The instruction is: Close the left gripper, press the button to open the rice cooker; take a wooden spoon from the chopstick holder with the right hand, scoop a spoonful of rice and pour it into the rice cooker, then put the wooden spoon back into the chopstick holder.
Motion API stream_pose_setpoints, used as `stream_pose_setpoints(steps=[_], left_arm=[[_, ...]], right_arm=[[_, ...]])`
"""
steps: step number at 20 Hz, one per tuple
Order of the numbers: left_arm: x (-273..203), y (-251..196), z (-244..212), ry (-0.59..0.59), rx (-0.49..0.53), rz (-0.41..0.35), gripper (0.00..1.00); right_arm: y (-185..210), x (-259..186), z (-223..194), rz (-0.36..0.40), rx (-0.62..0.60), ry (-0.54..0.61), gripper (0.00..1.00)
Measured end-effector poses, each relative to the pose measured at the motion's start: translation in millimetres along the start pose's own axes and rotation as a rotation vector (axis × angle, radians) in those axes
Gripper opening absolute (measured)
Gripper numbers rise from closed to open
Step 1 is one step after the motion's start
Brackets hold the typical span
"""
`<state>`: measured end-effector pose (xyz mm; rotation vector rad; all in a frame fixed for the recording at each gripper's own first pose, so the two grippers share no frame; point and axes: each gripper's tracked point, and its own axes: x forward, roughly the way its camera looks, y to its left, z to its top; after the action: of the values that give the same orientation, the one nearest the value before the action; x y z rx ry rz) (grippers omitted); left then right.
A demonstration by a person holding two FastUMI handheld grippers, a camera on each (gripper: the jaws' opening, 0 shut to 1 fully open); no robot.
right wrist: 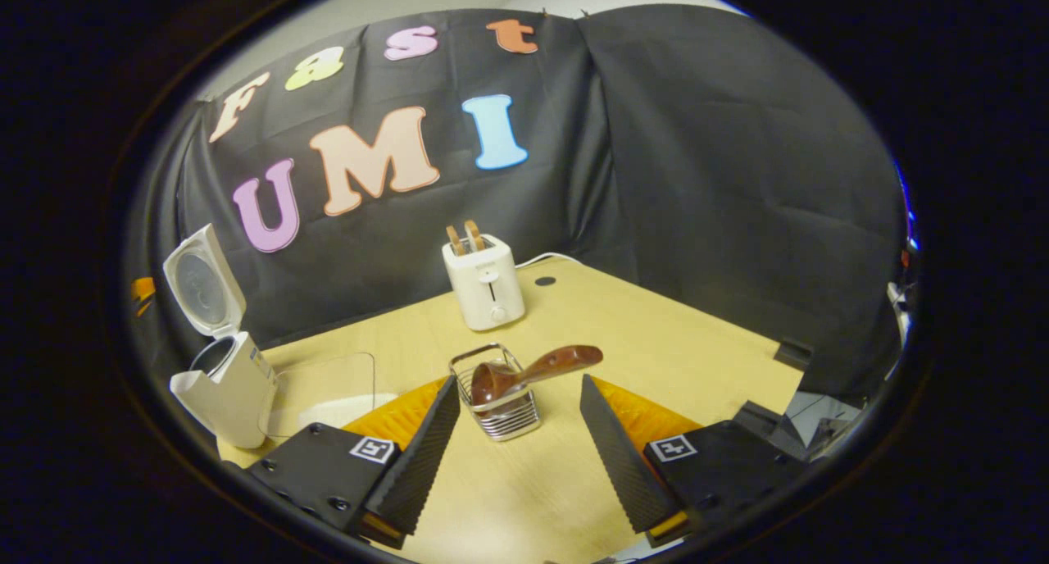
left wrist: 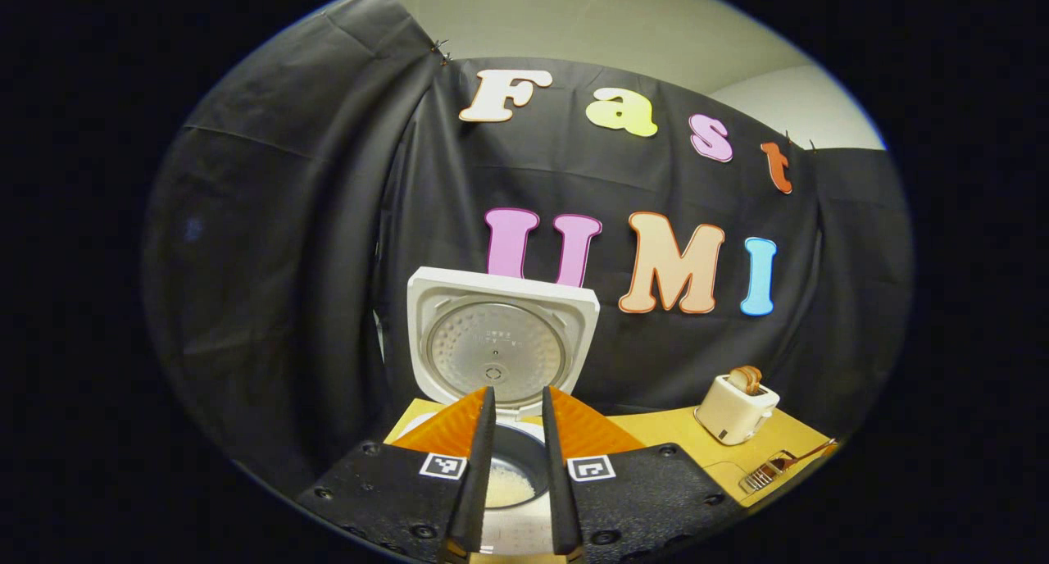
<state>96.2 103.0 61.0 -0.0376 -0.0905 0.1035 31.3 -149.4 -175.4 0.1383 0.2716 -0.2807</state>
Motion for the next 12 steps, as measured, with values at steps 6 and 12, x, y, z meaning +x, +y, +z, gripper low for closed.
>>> stream_pose_setpoints(steps=[6,12], left_arm=[[-29,-7,-1,0.015,0.031,0.055,0.9],[-45,-1,-7,0.027,0.069,0.156,0.91]], right_arm=[[-9,46,-20,0.038,0.034,0.027,0.95],[-3,88,-13,0.111,0.056,0.001,0.96]])
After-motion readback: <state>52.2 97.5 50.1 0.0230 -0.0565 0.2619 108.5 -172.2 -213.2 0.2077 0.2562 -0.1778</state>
